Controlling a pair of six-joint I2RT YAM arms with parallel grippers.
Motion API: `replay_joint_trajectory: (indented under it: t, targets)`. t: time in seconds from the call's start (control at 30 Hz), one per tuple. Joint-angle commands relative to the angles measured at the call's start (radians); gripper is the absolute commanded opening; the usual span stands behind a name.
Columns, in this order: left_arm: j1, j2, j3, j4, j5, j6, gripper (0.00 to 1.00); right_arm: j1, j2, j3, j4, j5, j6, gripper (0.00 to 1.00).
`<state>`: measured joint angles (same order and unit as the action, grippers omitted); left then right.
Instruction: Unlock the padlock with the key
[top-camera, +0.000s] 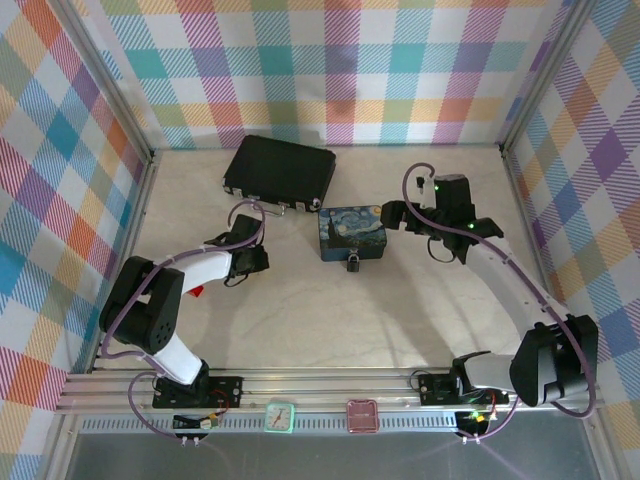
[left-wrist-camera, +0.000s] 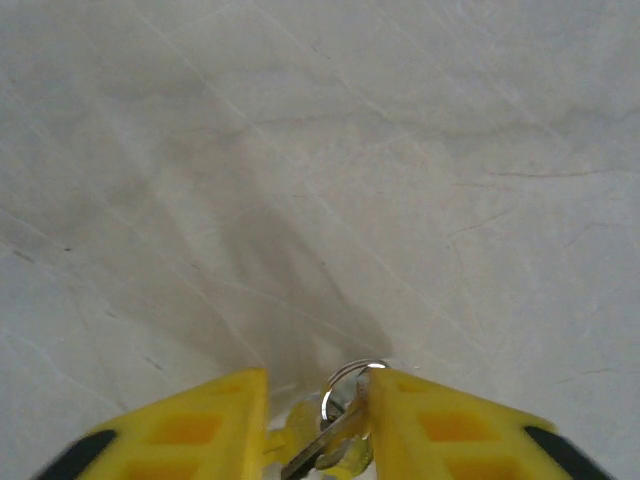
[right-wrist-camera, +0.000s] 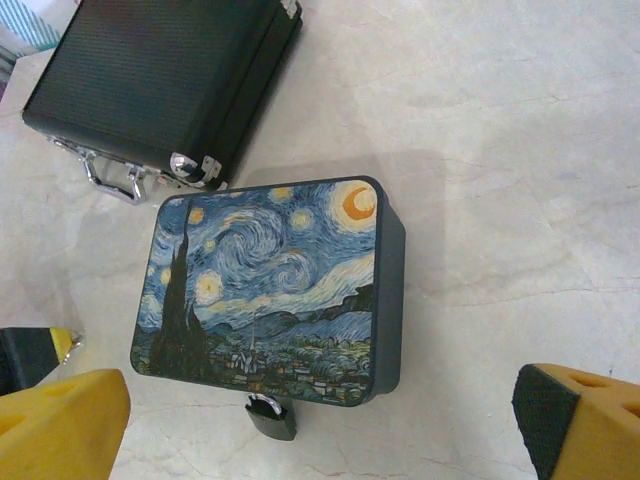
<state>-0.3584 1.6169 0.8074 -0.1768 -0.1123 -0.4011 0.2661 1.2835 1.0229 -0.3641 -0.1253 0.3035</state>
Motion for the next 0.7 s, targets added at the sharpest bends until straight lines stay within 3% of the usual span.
replay_joint_trajectory:
  t: [0.0, 0.27, 0.4, 0.5, 0.53, 0.57, 0.67]
  targets:
    - [-0.039, 0.014, -0.034, 0.041, 0.049, -0.032, 0.22, 0.009, 0.001, 0.020, -0.022, -0.024, -0.017, 0.99]
    - [-0.255, 0.003, -0.080, 0.040, 0.043, -0.141, 0.22, 0.044, -0.061, -0.055, -0.002, -0.044, 0.025, 0.99]
    - [-0.358, -0.046, -0.088, 0.024, 0.042, -0.197, 0.23, 0.092, -0.050, -0.123, 0.053, -0.113, 0.033, 1.00]
    - [-0.356, -0.159, -0.124, 0.049, 0.035, -0.215, 0.27, 0.173, -0.045, -0.144, 0.070, -0.102, 0.019, 0.93]
    - [-0.345, -0.221, -0.129, 0.040, 0.009, -0.209, 0.33, 0.208, -0.043, -0.148, 0.077, -0.085, 0.017, 0.92]
    - [-0.325, -0.263, -0.128, 0.028, -0.010, -0.204, 0.40, 0.234, -0.038, -0.145, 0.078, -0.069, 0.017, 0.91]
    - [-0.224, -0.376, -0.118, 0.016, -0.004, -0.176, 0.44, 0.303, 0.027, -0.102, 0.060, -0.067, 0.026, 0.82]
